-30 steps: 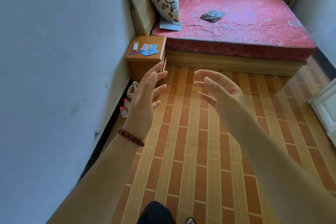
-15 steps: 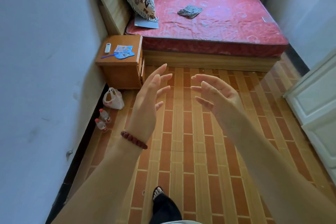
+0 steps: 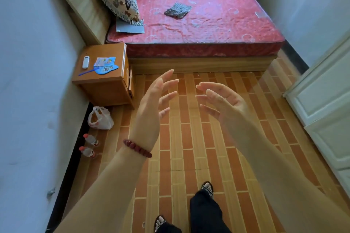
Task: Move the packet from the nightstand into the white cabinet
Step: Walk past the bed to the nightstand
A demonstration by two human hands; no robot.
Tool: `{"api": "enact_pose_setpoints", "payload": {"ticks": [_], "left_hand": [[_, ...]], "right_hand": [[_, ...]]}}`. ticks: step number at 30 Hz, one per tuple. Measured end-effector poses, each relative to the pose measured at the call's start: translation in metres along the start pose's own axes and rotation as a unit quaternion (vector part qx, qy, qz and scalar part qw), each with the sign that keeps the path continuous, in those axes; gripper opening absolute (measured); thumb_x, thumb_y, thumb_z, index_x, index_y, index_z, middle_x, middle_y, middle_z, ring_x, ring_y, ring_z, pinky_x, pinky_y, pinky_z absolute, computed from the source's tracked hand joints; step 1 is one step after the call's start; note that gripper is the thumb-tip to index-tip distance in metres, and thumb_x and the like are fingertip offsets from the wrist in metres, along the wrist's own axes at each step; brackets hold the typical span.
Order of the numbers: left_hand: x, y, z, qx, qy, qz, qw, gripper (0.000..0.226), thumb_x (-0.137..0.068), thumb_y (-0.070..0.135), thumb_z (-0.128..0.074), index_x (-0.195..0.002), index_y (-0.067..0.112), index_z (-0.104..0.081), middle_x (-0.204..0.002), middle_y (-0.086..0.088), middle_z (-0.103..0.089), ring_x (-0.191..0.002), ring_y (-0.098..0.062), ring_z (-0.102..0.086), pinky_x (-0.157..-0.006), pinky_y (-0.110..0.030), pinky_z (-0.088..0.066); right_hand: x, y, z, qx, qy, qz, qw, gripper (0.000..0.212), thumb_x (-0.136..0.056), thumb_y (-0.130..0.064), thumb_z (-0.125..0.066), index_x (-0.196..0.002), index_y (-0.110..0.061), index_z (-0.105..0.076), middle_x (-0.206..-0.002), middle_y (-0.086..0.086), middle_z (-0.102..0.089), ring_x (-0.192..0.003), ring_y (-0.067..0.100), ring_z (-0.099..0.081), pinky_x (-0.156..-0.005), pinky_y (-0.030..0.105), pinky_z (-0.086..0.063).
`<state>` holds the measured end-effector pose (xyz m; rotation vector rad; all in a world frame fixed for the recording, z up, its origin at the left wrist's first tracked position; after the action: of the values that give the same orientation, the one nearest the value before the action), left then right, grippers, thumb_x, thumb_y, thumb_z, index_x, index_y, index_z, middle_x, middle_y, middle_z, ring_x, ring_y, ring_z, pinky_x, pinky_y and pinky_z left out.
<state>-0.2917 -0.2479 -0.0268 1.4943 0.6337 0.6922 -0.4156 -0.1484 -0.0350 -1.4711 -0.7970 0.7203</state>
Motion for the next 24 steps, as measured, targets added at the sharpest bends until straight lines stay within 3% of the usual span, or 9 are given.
{"api": "enact_pose_setpoints", "payload": {"ticks": [13,18,24], "left_hand": [[-0.13,0.008,-0.093,0.003,0.026,-0.004,1.0,0.047,-0.081,0.059,-0.029,-0.119,0.046,-0.053,-0.126,0.015,-0.059,-0.114,-0.008,-0.056,-0.102,-0.05,-0.035],[-0.163,0.003,-0.097,0.006,0.04,0.003,0.999,0.045,-0.081,0.058,-0.03,-0.116,0.046,-0.055,-0.122,0.017,-0.061,-0.112,-0.006,-0.058,-0.099,-0.048,-0.037],[-0.215,0.006,-0.093,-0.004,0.05,0.005,0.999,0.048,-0.082,0.057,-0.029,-0.12,0.043,-0.053,-0.125,0.013,-0.059,-0.115,-0.009,-0.056,-0.098,-0.047,-0.037]], "right_hand": [[-0.125,-0.002,0.099,0.006,-0.03,0.002,1.0,0.039,-0.071,-0.047,-0.063,-0.106,-0.028,-0.066,-0.114,-0.007,-0.068,-0.106,0.011,-0.066,-0.09,0.028,-0.053],[-0.161,0.003,0.114,0.006,-0.036,-0.007,0.999,0.033,-0.08,-0.043,-0.063,-0.108,-0.026,-0.066,-0.114,-0.007,-0.068,-0.105,0.009,-0.066,-0.089,0.026,-0.054],[-0.215,0.003,0.114,0.001,-0.046,-0.008,0.999,0.037,-0.073,-0.048,-0.065,-0.105,-0.029,-0.066,-0.113,-0.007,-0.069,-0.105,0.012,-0.066,-0.091,0.03,-0.053]]}}
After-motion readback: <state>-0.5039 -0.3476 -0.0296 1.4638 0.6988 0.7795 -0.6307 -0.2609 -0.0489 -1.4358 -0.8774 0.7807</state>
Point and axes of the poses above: each hand's wrist, its own x-axis away from the middle knuckle, its own z-axis out of the back of the hand, y = z × x, the point moved 9 cm from there along -x, towards the middle knuckle
